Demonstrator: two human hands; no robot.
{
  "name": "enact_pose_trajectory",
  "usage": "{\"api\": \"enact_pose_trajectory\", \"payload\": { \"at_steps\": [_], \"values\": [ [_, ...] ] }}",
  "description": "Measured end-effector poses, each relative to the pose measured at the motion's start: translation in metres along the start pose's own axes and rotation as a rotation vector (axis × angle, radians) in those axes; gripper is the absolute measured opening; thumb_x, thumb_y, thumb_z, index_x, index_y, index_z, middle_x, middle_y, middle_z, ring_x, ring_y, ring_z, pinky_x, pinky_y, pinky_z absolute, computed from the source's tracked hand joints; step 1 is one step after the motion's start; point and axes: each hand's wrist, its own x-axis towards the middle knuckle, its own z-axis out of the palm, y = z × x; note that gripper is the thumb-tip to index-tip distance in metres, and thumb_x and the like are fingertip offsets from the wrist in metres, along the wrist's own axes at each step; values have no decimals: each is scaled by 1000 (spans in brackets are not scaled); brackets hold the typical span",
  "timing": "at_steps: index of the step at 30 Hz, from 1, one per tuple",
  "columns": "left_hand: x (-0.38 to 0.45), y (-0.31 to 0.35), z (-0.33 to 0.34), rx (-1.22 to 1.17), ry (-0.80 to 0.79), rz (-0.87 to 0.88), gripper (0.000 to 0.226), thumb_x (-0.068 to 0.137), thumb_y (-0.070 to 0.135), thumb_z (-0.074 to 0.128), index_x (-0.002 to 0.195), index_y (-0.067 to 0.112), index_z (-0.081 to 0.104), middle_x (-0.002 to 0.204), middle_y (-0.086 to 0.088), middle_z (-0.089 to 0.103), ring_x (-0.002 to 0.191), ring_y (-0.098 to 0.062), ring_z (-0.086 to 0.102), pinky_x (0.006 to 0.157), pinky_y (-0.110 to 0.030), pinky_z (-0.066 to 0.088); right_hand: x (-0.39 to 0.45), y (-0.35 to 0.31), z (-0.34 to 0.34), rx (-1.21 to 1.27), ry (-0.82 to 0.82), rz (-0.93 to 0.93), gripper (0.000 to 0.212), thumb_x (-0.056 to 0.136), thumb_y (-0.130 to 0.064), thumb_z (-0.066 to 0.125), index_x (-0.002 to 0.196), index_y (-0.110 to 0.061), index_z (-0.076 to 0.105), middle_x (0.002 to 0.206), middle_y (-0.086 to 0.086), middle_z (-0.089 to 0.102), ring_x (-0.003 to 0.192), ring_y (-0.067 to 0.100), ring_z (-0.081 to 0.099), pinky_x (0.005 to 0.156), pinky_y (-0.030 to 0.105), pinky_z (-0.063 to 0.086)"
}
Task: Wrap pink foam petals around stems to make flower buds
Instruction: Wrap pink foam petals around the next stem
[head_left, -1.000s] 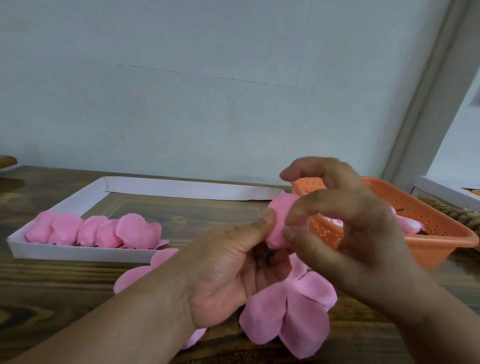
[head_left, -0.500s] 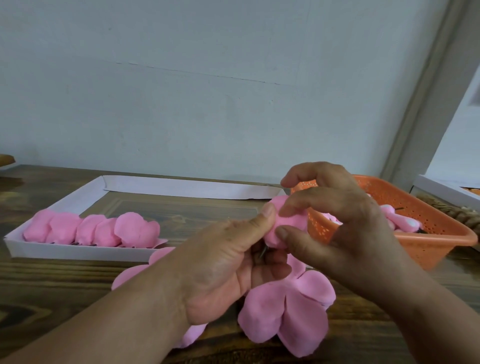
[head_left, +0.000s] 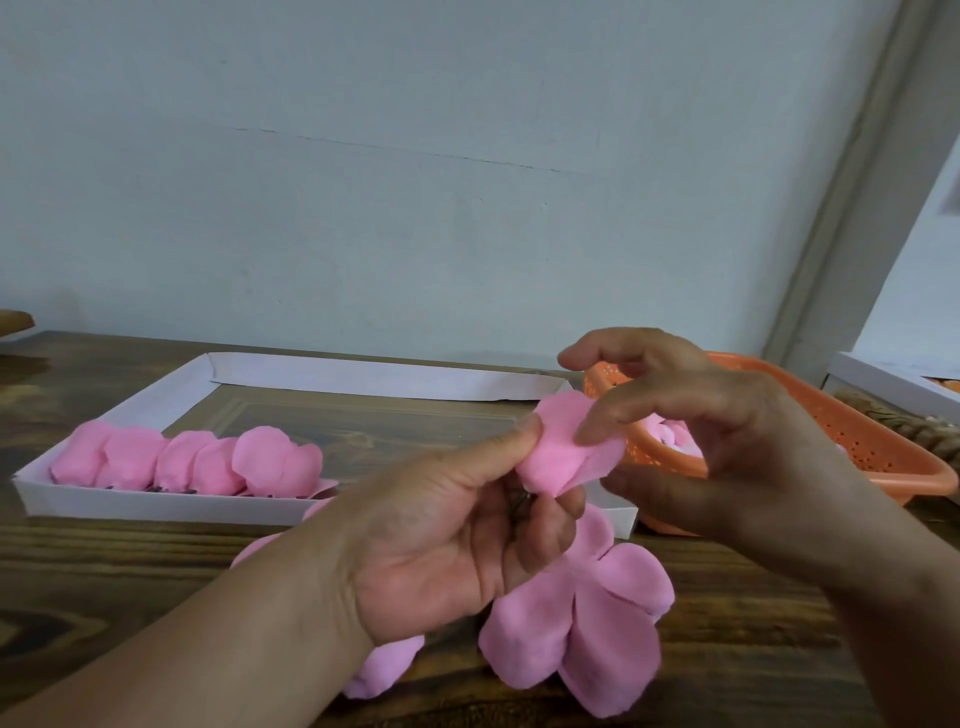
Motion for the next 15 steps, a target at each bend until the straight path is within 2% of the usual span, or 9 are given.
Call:
{"api": "enact_pose_trajectory", "payload": {
  "at_steps": [4,8,9,13,15],
  "values": [
    [2,0,-2,-24,-4,-48,34,62,17,71,81,-11,70,65,-20,58,45,-19,58,38,-23,50,1,-1,0,-23,-2,-19,22,71,-16,72,88,-28,67,121,-9,57,119,15,53,93,24,40],
    [3,-3,-3,13,-11,-84,33,62,20,71,79,-8,71,66,-17,59,46,-15,57,38,-22,50,1,-1,0,-22,-5,-17,7,73,-21,70,79,-24,70,115,-11,58,112,15,57,88,20,41],
    [3,-4,-3,23,-10,-88,31,63,20,71,77,-8,71,66,-17,59,46,-15,56,39,-21,50,1,-1,0,-21,-14,-13,3,74,-21,69,76,-22,71,113,-12,58,110,16,57,87,20,41],
    [2,-5,-1,54,31,-58,33,73,24,74,78,-8,70,67,-19,60,46,-17,58,39,-21,50,2,0,0,-41,-60,-12,9,80,-19,63,75,-15,68,108,-10,57,109,19,56,88,30,44],
    [0,-5,-1,72,35,-43,28,75,19,71,80,-9,69,68,-20,60,46,-19,60,40,-21,50,2,0,1,-14,-77,2,9,82,-17,61,75,-14,67,107,-9,56,109,18,56,89,30,44]
  ]
}}
